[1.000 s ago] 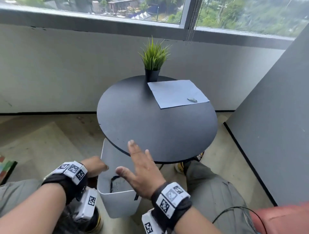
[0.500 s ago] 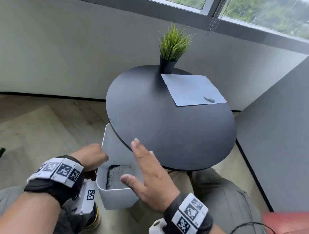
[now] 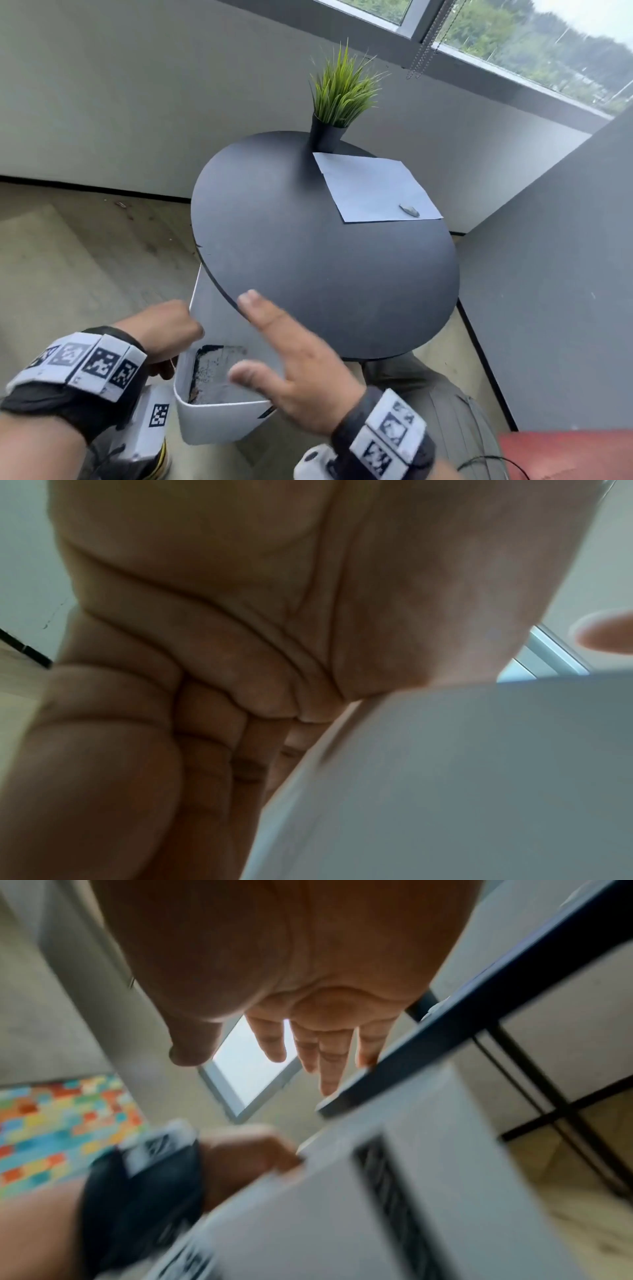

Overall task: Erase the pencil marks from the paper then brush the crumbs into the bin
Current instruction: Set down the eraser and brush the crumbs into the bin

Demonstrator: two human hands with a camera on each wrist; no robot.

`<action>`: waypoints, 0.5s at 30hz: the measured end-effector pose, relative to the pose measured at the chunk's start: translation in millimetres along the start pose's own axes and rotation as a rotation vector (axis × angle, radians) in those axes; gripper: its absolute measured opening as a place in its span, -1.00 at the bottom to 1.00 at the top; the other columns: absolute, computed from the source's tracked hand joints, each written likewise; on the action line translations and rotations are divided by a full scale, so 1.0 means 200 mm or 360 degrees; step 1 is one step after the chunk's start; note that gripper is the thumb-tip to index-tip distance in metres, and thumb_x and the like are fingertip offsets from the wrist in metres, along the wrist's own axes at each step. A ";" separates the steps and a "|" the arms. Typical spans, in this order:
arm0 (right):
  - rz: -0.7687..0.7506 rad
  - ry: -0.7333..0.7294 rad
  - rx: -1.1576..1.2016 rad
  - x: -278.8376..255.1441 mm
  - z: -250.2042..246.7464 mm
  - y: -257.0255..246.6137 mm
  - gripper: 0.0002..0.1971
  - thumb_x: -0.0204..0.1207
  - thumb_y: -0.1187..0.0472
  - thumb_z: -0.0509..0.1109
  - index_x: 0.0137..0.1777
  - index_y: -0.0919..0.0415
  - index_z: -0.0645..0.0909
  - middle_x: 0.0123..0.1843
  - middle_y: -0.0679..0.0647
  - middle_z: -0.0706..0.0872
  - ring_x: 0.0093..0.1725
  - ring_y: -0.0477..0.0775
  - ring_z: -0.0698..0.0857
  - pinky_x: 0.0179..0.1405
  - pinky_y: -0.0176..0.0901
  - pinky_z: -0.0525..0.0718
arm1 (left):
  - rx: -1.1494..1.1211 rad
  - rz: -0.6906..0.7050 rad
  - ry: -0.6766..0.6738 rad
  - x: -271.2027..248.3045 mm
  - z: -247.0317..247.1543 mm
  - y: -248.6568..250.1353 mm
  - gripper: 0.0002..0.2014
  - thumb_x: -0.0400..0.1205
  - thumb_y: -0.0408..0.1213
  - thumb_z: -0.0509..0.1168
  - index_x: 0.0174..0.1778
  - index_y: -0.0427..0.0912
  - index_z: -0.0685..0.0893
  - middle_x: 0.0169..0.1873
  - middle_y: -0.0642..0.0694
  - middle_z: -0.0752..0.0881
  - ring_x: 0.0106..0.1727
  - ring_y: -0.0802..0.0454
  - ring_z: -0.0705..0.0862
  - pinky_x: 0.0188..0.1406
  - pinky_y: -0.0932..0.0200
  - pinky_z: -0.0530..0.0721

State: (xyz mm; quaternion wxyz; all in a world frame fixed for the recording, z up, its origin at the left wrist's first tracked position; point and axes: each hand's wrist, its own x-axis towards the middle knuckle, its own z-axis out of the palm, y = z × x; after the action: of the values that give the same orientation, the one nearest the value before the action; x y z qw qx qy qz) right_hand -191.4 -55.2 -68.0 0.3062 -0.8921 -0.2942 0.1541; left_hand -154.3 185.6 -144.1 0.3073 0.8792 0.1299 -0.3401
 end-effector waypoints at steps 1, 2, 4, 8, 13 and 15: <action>0.0090 0.0189 0.0066 0.00 -0.08 0.09 -0.22 0.56 -0.33 0.21 0.71 -0.03 0.16 0.73 -0.17 0.16 0.67 -0.33 0.06 0.68 -0.24 0.01 | 0.0007 -0.0005 0.0007 0.01 0.00 -0.01 -0.54 0.32 -0.05 0.23 -0.02 -0.27 0.77 -0.18 -0.18 0.86 -0.14 -0.12 0.85 -0.01 -0.11 0.83; 0.0303 0.0359 0.0021 -0.01 -0.17 0.21 -0.25 0.58 -0.29 0.25 0.71 -0.05 0.17 0.72 -0.18 0.17 0.67 -0.30 0.08 0.68 -0.22 0.05 | 0.0009 -0.0008 0.0009 0.01 0.00 -0.02 -0.53 0.32 -0.06 0.22 -0.01 -0.28 0.77 -0.18 -0.18 0.86 -0.12 -0.14 0.85 0.00 -0.11 0.83; 0.0945 0.0451 -0.0316 -0.02 -0.34 0.42 -0.24 0.61 -0.32 0.17 0.72 -0.05 0.08 0.76 -0.08 0.04 0.73 -0.07 -0.01 0.70 0.10 0.04 | 0.0000 -0.0019 0.0007 -0.01 0.00 -0.01 -0.58 0.39 -0.12 0.23 -0.02 -0.32 0.79 -0.22 -0.20 0.86 -0.14 -0.19 0.85 -0.05 -0.12 0.84; 0.1144 0.0130 -0.0657 0.03 -0.22 0.44 -0.15 0.56 -0.47 -0.15 0.74 -0.03 -0.16 0.76 -0.07 -0.29 0.72 0.11 -0.31 0.62 0.43 -0.21 | -0.0022 -0.0033 0.0005 -0.05 -0.01 0.05 -0.71 0.57 -0.31 0.21 -0.05 -0.41 0.79 -0.30 -0.31 0.84 -0.26 -0.30 0.84 -0.31 -0.11 0.81; 0.0032 -0.0187 -0.0616 0.03 0.07 0.08 -0.18 0.57 -0.47 -0.21 0.75 -0.07 -0.13 0.77 -0.13 -0.24 0.71 -0.06 -0.34 0.65 0.29 -0.30 | -0.0062 -0.0064 -0.0027 -0.02 -0.01 0.03 -0.67 0.46 -0.21 0.23 -0.05 -0.35 0.78 -0.31 -0.27 0.84 -0.28 -0.25 0.85 -0.28 -0.08 0.83; -0.0199 -0.0038 -0.0349 -0.02 0.03 0.12 -0.24 0.62 -0.37 -0.01 0.74 -0.02 0.05 0.77 -0.13 0.04 0.73 -0.14 -0.08 0.71 0.16 -0.11 | -0.0050 -0.0051 -0.0005 0.02 -0.01 0.00 -0.57 0.33 -0.10 0.23 -0.03 -0.27 0.78 -0.24 -0.19 0.86 -0.16 -0.18 0.86 -0.05 -0.14 0.85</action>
State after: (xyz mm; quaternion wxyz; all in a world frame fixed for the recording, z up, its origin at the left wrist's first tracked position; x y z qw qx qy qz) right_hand -186.9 -69.3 -87.8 0.2123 -0.8983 -0.3680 0.1122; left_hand -149.9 187.1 -145.4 0.3158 0.8716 0.1488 -0.3442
